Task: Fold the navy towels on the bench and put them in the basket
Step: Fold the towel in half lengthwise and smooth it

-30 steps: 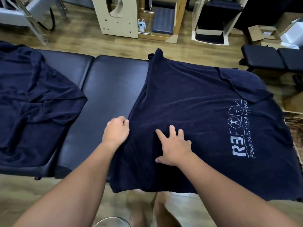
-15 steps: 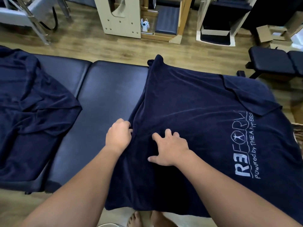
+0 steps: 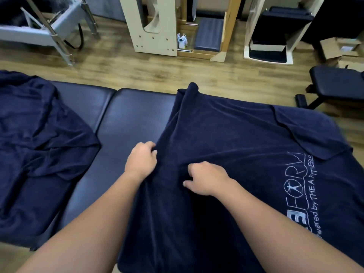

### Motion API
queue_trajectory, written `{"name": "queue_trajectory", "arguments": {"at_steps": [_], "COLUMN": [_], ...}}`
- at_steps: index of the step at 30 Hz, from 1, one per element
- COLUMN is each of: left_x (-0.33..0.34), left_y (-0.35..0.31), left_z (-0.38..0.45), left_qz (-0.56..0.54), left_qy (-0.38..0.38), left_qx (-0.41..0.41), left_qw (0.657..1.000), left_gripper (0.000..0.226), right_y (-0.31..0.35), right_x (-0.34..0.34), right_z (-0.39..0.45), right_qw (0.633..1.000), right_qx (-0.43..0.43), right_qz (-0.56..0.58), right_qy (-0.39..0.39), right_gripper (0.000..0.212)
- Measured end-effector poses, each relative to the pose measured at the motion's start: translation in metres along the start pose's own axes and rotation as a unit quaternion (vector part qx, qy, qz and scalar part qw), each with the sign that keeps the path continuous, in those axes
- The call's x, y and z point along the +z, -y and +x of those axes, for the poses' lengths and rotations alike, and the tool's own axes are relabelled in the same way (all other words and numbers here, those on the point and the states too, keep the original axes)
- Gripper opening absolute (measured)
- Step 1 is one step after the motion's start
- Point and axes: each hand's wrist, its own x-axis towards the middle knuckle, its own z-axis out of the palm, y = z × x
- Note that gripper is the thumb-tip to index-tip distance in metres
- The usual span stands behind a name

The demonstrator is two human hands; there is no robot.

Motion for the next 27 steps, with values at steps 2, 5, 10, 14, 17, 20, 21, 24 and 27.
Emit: {"name": "queue_trajectory", "arguments": {"at_steps": [2, 5, 10, 14, 17, 20, 21, 24, 27], "left_x": [0.003, 0.003, -0.006, -0.006, -0.01, -0.013, -0.011, -0.004, 0.004], "left_y": [-0.014, -0.033, -0.04, -0.033, -0.044, -0.054, -0.055, -0.062, -0.072], "left_z": [0.013, 0.04, 0.075, 0.086, 0.114, 0.138, 0.144, 0.158, 0.163], "left_qz": [0.008, 0.009, -0.006, -0.163, -0.293, -0.171, -0.131, -0.112, -0.036], "left_qy": [0.0, 0.018, -0.03, -0.022, 0.029, 0.07, 0.065, 0.046, 0.039], "left_qx": [0.028, 0.019, -0.083, -0.108, -0.074, 0.027, 0.051, 0.07, 0.097], "left_qw": [1.0, 1.0, 0.996, 0.98, 0.953, 0.982, 0.988, 0.99, 0.994], "left_gripper": [0.03, 0.029, 0.021, 0.022, 0.024, 0.037, 0.039, 0.028, 0.034], "right_y": [-0.004, -0.011, -0.017, -0.011, -0.012, -0.018, -0.019, -0.022, -0.023], "right_x": [-0.004, -0.007, -0.01, -0.025, -0.038, -0.045, -0.046, -0.051, -0.057], "right_z": [0.011, 0.03, 0.051, 0.063, 0.076, 0.095, 0.101, 0.116, 0.123], "right_qw": [0.997, 0.994, 0.991, 0.985, 0.982, 0.982, 0.982, 0.979, 0.979], "right_qx": [0.01, 0.032, 0.105, 0.124, 0.121, 0.119, 0.124, 0.149, 0.159], "right_qz": [0.006, -0.012, -0.012, -0.033, -0.016, 0.002, 0.008, 0.054, 0.08], "right_qy": [-0.079, -0.108, -0.084, -0.115, -0.142, -0.146, -0.143, -0.125, -0.104], "right_gripper": [0.041, 0.053, 0.065, 0.055, 0.045, 0.032, 0.035, 0.057, 0.081]}}
